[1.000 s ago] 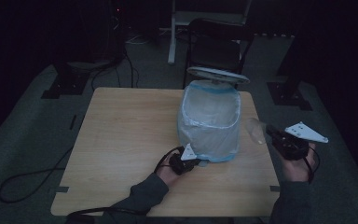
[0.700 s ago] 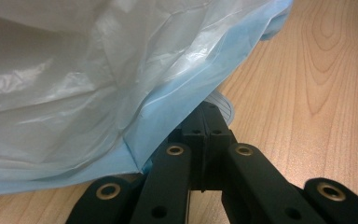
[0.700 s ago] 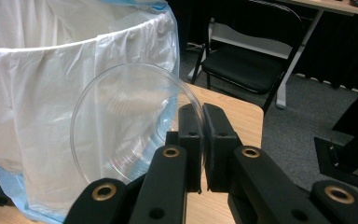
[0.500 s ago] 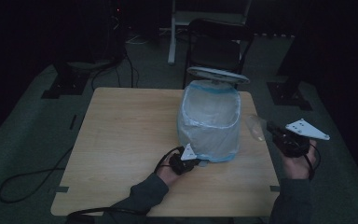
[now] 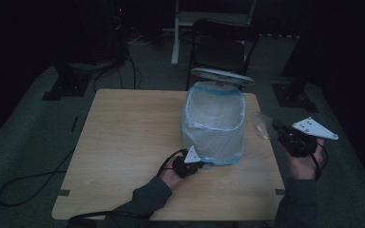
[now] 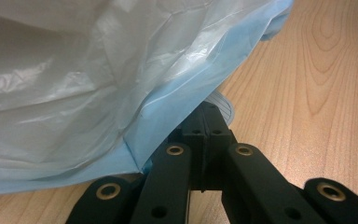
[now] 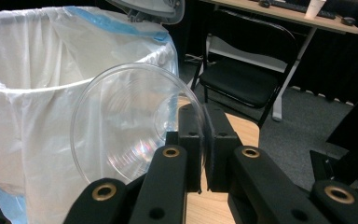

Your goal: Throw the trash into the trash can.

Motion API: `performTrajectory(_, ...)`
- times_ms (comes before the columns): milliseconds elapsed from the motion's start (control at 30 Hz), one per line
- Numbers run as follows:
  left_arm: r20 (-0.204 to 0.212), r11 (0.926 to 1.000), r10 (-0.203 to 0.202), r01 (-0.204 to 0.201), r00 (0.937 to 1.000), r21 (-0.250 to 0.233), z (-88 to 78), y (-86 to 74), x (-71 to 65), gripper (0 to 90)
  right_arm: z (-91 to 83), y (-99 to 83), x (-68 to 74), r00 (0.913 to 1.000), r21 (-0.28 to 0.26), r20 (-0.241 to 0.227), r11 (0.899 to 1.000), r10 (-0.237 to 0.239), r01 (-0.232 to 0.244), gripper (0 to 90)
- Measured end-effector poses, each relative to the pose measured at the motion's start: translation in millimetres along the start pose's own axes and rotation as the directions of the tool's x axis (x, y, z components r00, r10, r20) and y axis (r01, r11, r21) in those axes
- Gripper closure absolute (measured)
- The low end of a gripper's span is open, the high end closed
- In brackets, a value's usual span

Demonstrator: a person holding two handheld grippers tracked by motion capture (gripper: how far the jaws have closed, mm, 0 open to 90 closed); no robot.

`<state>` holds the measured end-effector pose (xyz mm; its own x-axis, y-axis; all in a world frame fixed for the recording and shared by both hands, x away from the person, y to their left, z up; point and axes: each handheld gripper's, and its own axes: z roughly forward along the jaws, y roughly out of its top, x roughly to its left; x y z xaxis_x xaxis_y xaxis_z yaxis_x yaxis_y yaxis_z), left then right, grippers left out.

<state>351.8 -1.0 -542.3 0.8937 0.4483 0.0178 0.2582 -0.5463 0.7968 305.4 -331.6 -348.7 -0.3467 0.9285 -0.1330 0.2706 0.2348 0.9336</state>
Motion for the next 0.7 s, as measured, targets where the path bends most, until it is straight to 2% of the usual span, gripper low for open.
performTrajectory(700, -0.001, 1.0000, 0.002, -0.002, 1.0000, 0.001, -0.1, 0.0, 0.0, 90.0, -2.2, 21.0, 4.1, 0.9997, -0.047, 0.003, 0.999, -0.026, 0.026, 87.0)
